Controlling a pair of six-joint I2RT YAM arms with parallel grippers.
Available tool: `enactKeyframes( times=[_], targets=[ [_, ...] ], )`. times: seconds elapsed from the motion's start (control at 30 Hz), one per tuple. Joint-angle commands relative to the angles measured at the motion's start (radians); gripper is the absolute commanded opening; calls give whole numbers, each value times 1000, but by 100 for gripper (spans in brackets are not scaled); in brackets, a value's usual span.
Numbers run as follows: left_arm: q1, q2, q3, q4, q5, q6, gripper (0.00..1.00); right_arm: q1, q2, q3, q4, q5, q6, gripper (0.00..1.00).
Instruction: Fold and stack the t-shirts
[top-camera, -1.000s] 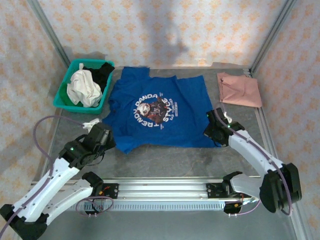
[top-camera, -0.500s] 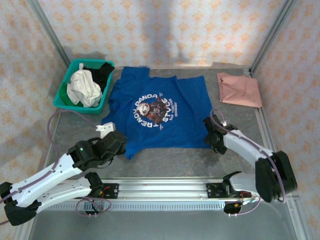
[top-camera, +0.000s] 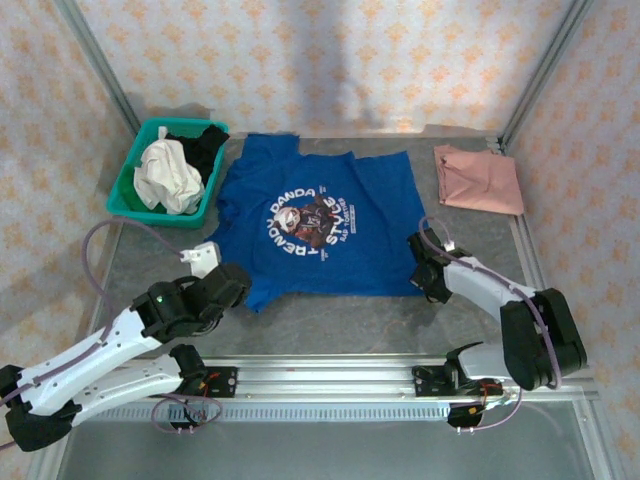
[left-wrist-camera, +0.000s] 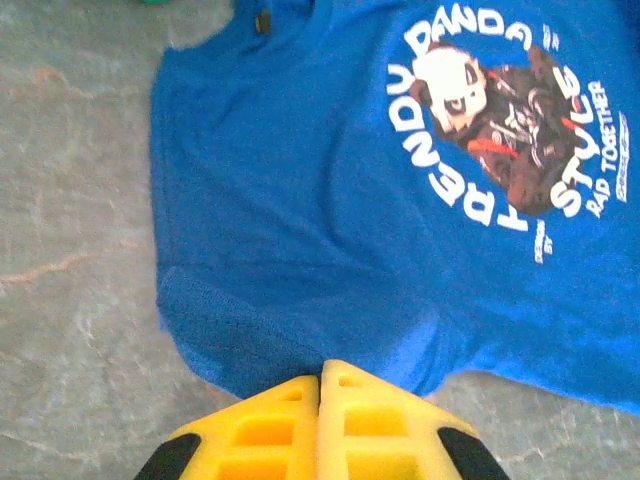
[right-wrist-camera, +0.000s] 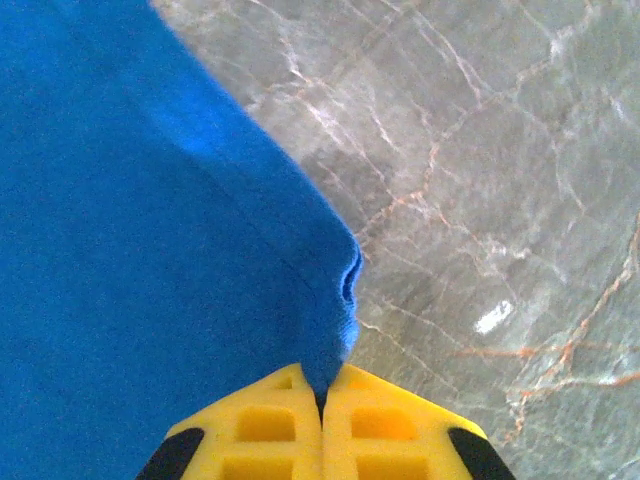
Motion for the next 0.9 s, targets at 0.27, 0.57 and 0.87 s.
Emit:
enactKeyframes(
  times=[0.27,0.57,0.87],
  targets=[
    [246,409,260,132,-120,316,0,-14,88,298,-142,82,-156,0],
    [386,764,512,147,-109,449,0,-70,368,577,-152,92,-227,0],
    [489,964,674,170,-54,511,0,-89,587,804,-192,83,-269,0]
  ],
)
